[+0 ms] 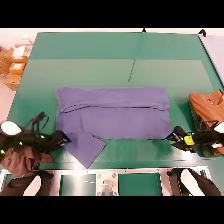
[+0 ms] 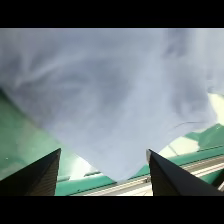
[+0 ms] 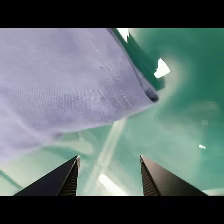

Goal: Fold the shirts.

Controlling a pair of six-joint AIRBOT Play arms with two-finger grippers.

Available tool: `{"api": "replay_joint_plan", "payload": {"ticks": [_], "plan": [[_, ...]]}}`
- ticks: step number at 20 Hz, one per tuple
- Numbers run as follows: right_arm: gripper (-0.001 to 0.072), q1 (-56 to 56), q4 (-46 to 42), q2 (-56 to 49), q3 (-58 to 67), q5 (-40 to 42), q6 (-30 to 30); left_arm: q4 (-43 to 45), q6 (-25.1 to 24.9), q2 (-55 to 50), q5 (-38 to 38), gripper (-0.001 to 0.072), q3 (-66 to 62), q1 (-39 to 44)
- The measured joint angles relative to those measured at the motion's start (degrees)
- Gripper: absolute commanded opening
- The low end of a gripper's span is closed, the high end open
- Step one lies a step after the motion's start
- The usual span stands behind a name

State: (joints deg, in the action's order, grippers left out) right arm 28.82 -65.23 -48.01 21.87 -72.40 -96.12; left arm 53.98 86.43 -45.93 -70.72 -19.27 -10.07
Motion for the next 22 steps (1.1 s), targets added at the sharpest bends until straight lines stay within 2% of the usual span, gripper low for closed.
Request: {"api": "replay_joint_plan", "payload": {"ticks": [5, 6, 7, 8, 9, 10, 12, 15, 16, 17, 18, 22], "plan": [[0.0444, 0.24, 7.72, 1.68, -6.62, 7.41, 1.62, -8.72, -1.70, 1.62, 7.13, 0.0612, 9.03, 2.21], [0.0445, 0.24, 8.55, 1.88, -7.15, 8.74, 1.79, -9.94, -1.88, 1.81, 8.50, 0.0581, 9.84, 3.28], [0.0445, 0.24, 9.35, 1.90, -7.48, 10.01, 1.88, -11.37, -2.01, 1.84, 10.32, 0.0455, 10.51, 4.52], [0.0444, 0.22, 9.88, 1.99, -7.72, 11.10, 1.97, -12.09, -2.12, 1.84, 12.17, 0.0189, 11.02, 5.55], [0.0445, 0.22, 10.29, 2.01, -7.96, 12.20, 2.03, -12.55, -2.51, 1.81, 14.97, 0.0029, 11.45, 6.51], [0.0444, 0.22, 10.62, 2.01, -8.04, 12.98, 2.19, -12.66, -3.04, 1.70, 16.28, 0.0022, 11.41, 7.08], [0.0444, 0.22, 10.95, 2.03, -8.24, 13.88, 2.73, -13.92, -3.56, 1.81, 17.68, 0.0022, 10.21, 7.93], [0.0444, 0.22, 11.13, 2.03, -8.37, 14.84, 3.26, -11.08, -3.10, 1.86, 16.59, 0.0023, 6.69, 8.41], [0.0444, 0.22, 11.19, 2.03, -8.39, 15.17, 3.32, -9.44, -2.60, 1.88, 15.63, 0.0115, 5.42, 8.52], [0.0445, 0.22, 11.19, 2.03, -8.41, 15.19, 3.43, -7.85, -1.95, 1.88, 14.29, 0.0452, 4.15, 8.63], [0.0444, 0.22, 11.19, 2.03, -8.41, 15.19, 3.54, -6.05, -1.07, 1.88, 12.50, 0.0491, 3.17, 8.63], [0.0444, 0.22, 11.08, 2.03, -8.41, 14.82, 4.33, -0.39, 2.19, 1.90, 4.87, 0.0493, 1.36, 8.74]]}}
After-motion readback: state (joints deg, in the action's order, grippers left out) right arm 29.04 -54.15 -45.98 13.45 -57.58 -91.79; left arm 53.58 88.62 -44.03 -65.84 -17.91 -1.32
